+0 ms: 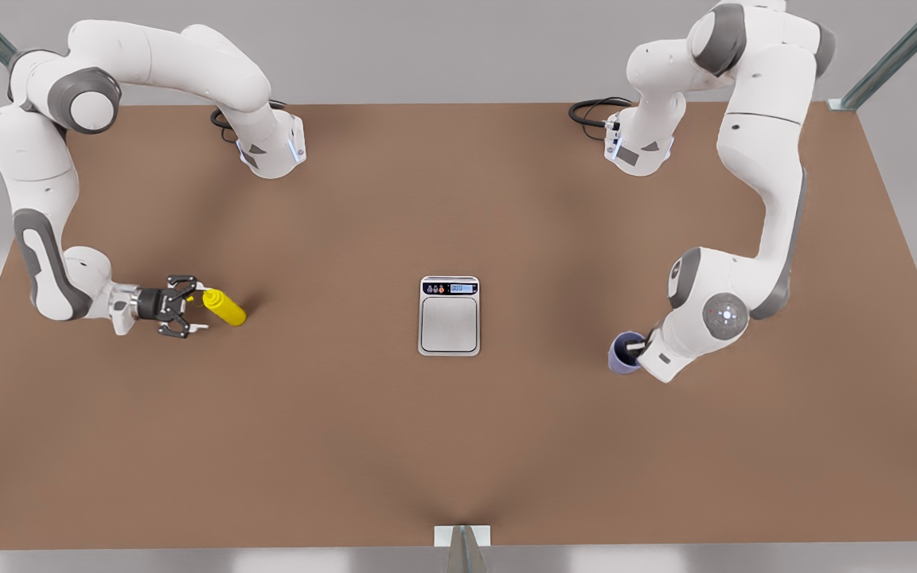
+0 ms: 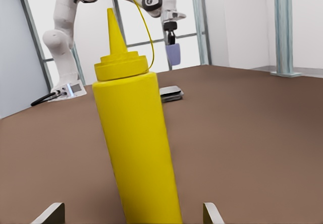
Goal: Move cup to the weight, pick up sauce bottle, pour sauce
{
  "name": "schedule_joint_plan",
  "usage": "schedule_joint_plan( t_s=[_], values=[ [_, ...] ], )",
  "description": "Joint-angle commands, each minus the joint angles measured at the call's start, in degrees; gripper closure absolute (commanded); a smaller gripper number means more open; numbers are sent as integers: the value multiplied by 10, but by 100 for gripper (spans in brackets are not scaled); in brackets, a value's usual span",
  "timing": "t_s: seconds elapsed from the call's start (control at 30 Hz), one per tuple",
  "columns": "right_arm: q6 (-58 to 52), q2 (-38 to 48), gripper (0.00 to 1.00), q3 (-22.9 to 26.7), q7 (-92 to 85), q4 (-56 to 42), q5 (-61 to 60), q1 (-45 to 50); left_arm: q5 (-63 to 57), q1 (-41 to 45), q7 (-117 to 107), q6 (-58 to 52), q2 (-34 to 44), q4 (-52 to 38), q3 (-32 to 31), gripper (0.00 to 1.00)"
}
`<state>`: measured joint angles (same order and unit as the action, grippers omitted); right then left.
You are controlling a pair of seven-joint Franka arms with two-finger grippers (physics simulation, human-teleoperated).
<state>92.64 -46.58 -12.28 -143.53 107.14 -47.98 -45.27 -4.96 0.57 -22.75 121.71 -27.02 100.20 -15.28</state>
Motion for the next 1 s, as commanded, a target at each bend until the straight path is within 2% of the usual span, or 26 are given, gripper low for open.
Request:
schedule_joint_plan(
  t_s=[0.0, 0.07, 0.13, 0.3, 0.4, 0.83, 0.9, 0.93, 0.97],
  values=[
    [0, 0, 0, -1, 0, 0, 0, 0, 25, 1, -8, 0, -1, 0, 0, 79],
    [15, 0, 0, -9, 0, 11, -2, 0, 25, 41, -104, 0, -4, -12, -19, 79],
    [15, 1, 0, -10, 0, 20, -2, 0, 25, 43, -176, 0, -5, -14, -63, 79],
    [16, 2, 0, -17, 3, 25, -6, 0, 25, 110, -253, 5, -15, -15, -81, 79],
    [24, 2, 0, -26, 4, 32, -13, 0, 26, 166, -321, 27, -59, -75, -81, 79],
    [25, 3, 0, -27, 4, 46, -45, 33, 26, 206, -331, 105, -112, -76, -83, 79],
    [25, 4, 12, -27, 4, 46, -45, 33, 25, 206, -330, 105, -112, -76, -83, 75],
    [25, 4, 20, -27, 4, 46, -45, 33, 25, 206, -330, 105, -112, -76, -83, 68],
    [25, 4, 31, -27, 7, 46, -46, 33, 25, 206, -330, 105, -112, -76, -83, 53]
  ],
)
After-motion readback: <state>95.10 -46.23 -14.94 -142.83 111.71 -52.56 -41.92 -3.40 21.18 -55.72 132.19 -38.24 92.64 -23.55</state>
